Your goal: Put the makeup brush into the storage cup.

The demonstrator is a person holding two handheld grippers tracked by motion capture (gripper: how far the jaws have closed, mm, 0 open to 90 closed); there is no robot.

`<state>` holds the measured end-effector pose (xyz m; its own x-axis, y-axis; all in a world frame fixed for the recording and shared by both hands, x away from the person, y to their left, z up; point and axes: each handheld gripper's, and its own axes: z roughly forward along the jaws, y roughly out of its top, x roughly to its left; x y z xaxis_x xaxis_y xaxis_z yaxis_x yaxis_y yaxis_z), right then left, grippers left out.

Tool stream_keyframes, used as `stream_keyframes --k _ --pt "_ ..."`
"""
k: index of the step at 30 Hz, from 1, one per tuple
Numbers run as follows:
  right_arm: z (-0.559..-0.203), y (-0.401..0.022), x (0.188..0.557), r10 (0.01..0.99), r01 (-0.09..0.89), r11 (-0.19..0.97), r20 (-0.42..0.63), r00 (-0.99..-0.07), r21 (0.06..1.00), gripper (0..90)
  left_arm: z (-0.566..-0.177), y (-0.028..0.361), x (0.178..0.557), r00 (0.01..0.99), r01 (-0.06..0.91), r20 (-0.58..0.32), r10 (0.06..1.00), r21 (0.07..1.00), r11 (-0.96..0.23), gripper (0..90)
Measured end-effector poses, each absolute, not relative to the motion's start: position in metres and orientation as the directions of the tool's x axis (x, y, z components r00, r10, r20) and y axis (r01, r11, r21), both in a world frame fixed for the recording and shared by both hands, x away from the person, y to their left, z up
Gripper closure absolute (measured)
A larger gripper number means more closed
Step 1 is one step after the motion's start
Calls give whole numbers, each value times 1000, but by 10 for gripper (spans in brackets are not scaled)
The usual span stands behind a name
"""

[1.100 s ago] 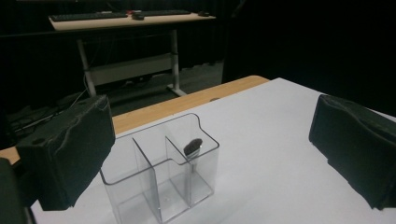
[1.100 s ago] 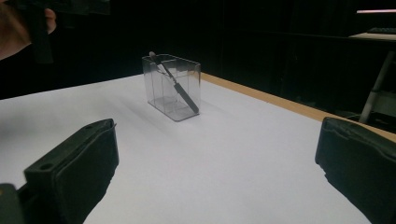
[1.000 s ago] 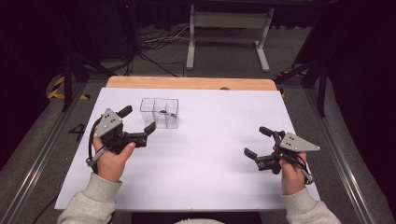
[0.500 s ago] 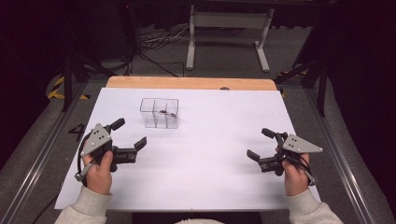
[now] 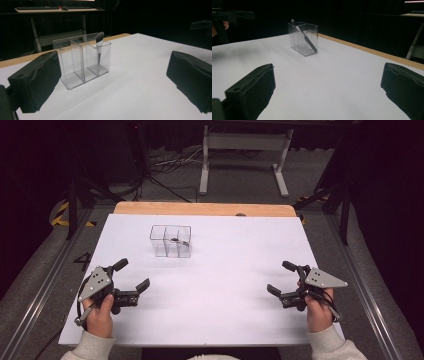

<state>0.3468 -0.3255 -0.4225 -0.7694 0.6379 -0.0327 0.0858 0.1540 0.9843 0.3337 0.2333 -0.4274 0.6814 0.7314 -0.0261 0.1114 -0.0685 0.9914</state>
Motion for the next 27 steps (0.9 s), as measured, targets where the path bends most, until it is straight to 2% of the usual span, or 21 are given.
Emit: stream_keyframes --k 7,12,19,27 --pt "-428 -326 347 632 89 158 -31 -774 983 0 -437 235 330 689 103 -3 725 990 -93 2" --pt "-433 -327 346 637 91 159 -32 -770 983 0 -450 241 336 675 138 -15 738 985 -106 2" --pt "-439 -326 347 632 102 180 -36 -774 978 0 -458 243 338 685 122 19 729 983 -140 8" --pt "-444 -329 348 642 121 162 -12 -766 979 0 -462 241 340 697 132 -7 717 984 -119 7"
